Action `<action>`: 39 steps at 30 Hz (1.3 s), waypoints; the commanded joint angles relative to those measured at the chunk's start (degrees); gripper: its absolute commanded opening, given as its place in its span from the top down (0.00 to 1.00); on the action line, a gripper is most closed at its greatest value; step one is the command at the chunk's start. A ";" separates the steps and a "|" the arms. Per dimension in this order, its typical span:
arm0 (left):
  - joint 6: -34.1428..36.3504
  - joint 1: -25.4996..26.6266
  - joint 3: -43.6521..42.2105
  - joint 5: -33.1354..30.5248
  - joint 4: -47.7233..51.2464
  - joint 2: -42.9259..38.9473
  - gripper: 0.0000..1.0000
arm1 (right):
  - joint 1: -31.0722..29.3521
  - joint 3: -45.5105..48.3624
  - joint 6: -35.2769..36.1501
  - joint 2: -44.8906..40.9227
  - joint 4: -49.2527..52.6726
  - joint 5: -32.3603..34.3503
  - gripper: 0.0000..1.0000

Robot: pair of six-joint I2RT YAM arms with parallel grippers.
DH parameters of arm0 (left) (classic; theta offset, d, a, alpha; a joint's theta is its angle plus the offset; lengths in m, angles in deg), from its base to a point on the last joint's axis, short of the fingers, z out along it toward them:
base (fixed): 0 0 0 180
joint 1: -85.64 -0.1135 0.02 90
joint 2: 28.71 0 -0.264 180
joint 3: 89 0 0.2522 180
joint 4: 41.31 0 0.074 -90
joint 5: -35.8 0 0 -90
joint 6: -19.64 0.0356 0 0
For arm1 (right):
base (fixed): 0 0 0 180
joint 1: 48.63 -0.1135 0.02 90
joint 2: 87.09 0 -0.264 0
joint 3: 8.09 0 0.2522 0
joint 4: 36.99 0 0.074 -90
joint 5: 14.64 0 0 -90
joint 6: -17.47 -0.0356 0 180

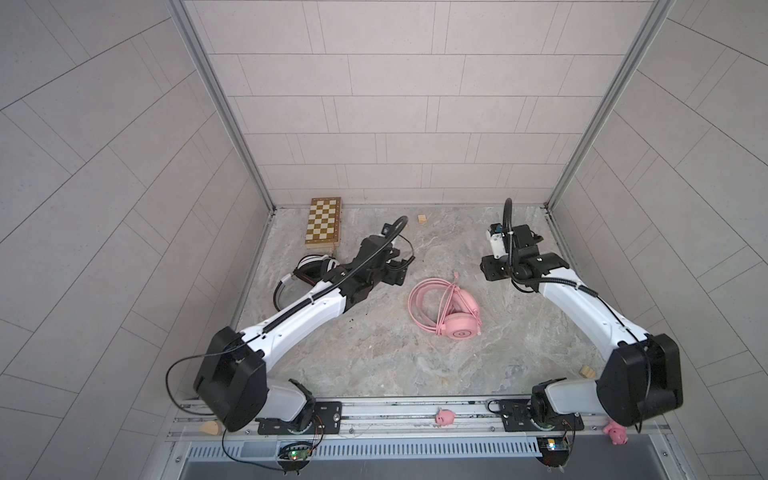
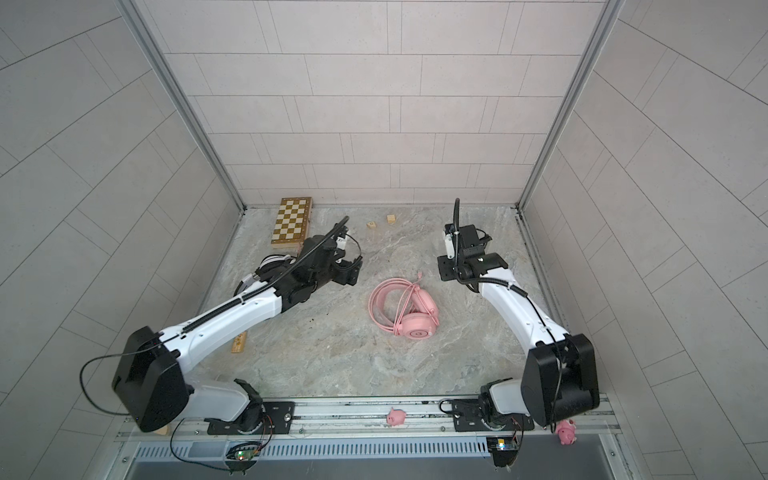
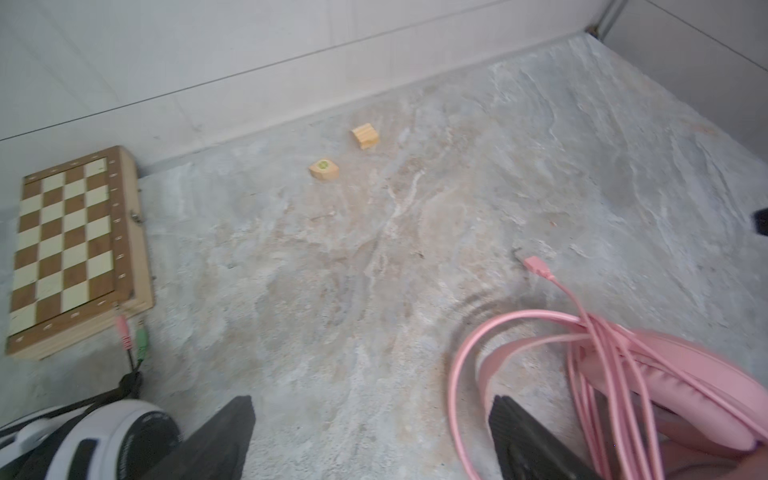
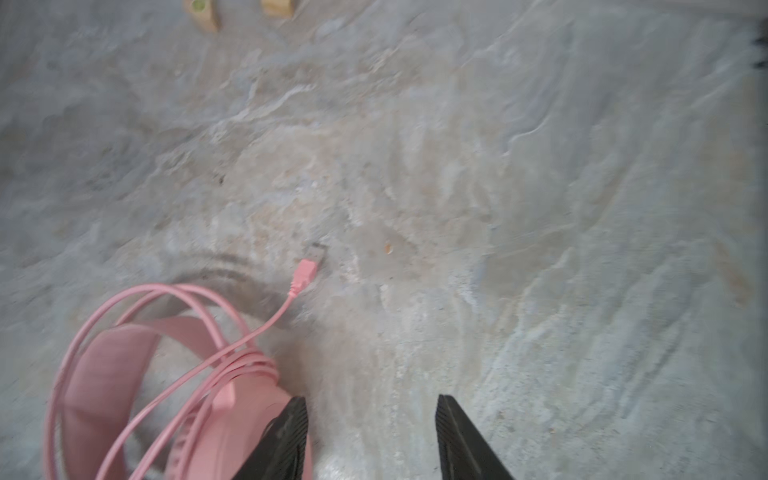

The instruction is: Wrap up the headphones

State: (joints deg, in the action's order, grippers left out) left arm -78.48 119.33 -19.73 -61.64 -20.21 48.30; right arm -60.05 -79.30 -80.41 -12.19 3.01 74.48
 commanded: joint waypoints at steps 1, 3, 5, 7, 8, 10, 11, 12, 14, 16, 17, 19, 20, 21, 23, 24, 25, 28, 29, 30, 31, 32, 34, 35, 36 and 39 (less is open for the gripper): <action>-2.00 -6.19 -7.93 -0.80 -13.67 -5.06 0.06 | 0.95 8.00 -2.40 -4.31 -14.53 16.09 0.48; -2.67 -10.76 -11.46 -1.62 -15.76 -7.25 0.06 | 1.72 13.62 -1.23 -6.27 -22.08 19.96 0.48; -2.87 -13.82 -14.65 -4.01 -18.09 -9.66 0.06 | 1.92 18.98 0.77 -7.02 -29.40 23.51 0.47; -1.66 -15.90 -18.59 -5.71 -22.10 -12.22 0.06 | 2.12 24.17 2.14 -7.21 -36.21 28.03 0.45; -0.26 -16.64 -20.88 -6.87 -24.85 -13.72 0.06 | 2.26 26.57 2.80 -6.98 -39.97 29.30 0.44; 1.42 -17.52 -25.24 -10.95 -29.97 -15.49 0.03 | 2.46 30.31 4.22 -5.85 -47.41 30.50 0.43; 1.52 -18.41 -27.01 -12.70 -32.12 -15.89 0.03 | 2.48 32.42 4.73 -4.83 -52.15 31.12 0.43; 1.72 -19.58 -29.05 -13.11 -34.11 -16.05 0.03 | 2.51 34.02 4.93 -3.59 -56.70 32.23 0.42; 2.99 -21.27 -32.92 -13.78 -39.24 -15.91 0.03 | 2.80 36.95 5.98 -0.65 -65.67 32.42 0.41; 4.00 -22.61 -37.41 -15.15 -46.34 -15.44 0.03 | 3.11 38.90 6.44 2.92 -73.80 31.84 0.41; 4.14 -23.27 -39.73 -15.31 -50.33 -14.84 0.03 | 3.07 39.22 5.84 4.54 -76.72 31.18 0.41; 3.43 -24.71 -43.56 -14.59 -58.19 -12.27 0.03 | 3.21 40.75 6.08 8.34 -83.66 28.94 0.41; 3.23 -25.38 -44.80 -13.36 -62.68 -9.91 0.03 | 3.17 41.00 6.02 10.93 -86.48 28.75 0.41; 3.94 -26.07 -45.41 -12.33 -67.81 -7.27 0.03 | 3.25 41.26 7.27 13.21 -89.47 27.84 0.41; 5.10 -26.44 -45.22 -10.48 -69.28 -6.77 0.03 | 3.18 41.07 7.96 16.72 -93.27 27.63 0.41; 5.17 -26.94 -44.23 -10.18 -67.80 -6.74 0.03 | 3.19 40.71 7.85 16.22 -90.76 27.66 0.41; 4.01 -27.98 -43.30 -10.17 -66.40 -6.26 0.03 | 3.25 39.37 7.09 14.74 -85.92 27.67 0.41; 1.93 -30.56 -43.47 -8.72 -65.99 -6.41 0.03 | 3.90 37.43 6.43 15.82 -84.43 27.55 0.41; 2.01 -30.61 -44.22 -8.78 -66.52 -6.91 0.03 | 3.98 37.17 6.12 15.54 -83.16 27.47 0.41; 2.31 -30.56 -45.40 -8.39 -67.17 -7.66 0.03 | 4.08 37.05 5.93 15.16 -82.46 27.26 0.39; 2.36 -30.58 -46.23 -8.29 -67.15 -8.50 0.03 | 4.18 37.14 6.06 15.55 -83.34 27.25 0.38; 2.74 -30.60 -46.83 -8.00 -65.92 -9.73 0.03 | 4.15 37.20 6.17 15.68 -83.61 27.30 0.37; 4.23 -30.55 -46.74 -7.77 -59.84 -11.81 0.03 | 4.19 37.23 6.07 15.50 -83.41 27.32 0.16; 5.59 -30.95 -46.17 -7.05 -57.41 -11.40 0.03 | 4.11 37.48 6.36 15.63 -84.01 27.43 0.01; 7.07 -31.22 -46.26 -6.17 -58.34 -9.42 0.03 | 4.04 37.70 6.44 15.63 -84.48 27.27 0.01; 6.02 -31.54 -49.38 -4.40 -74.17 -1.41 0.03 | 4.06 38.85 7.35 16.37 -87.88 26.56 0.01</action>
State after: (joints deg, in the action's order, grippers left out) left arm -73.26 88.38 -66.46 -68.66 -84.95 41.83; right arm -56.08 -41.55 -73.89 3.68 -80.96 101.15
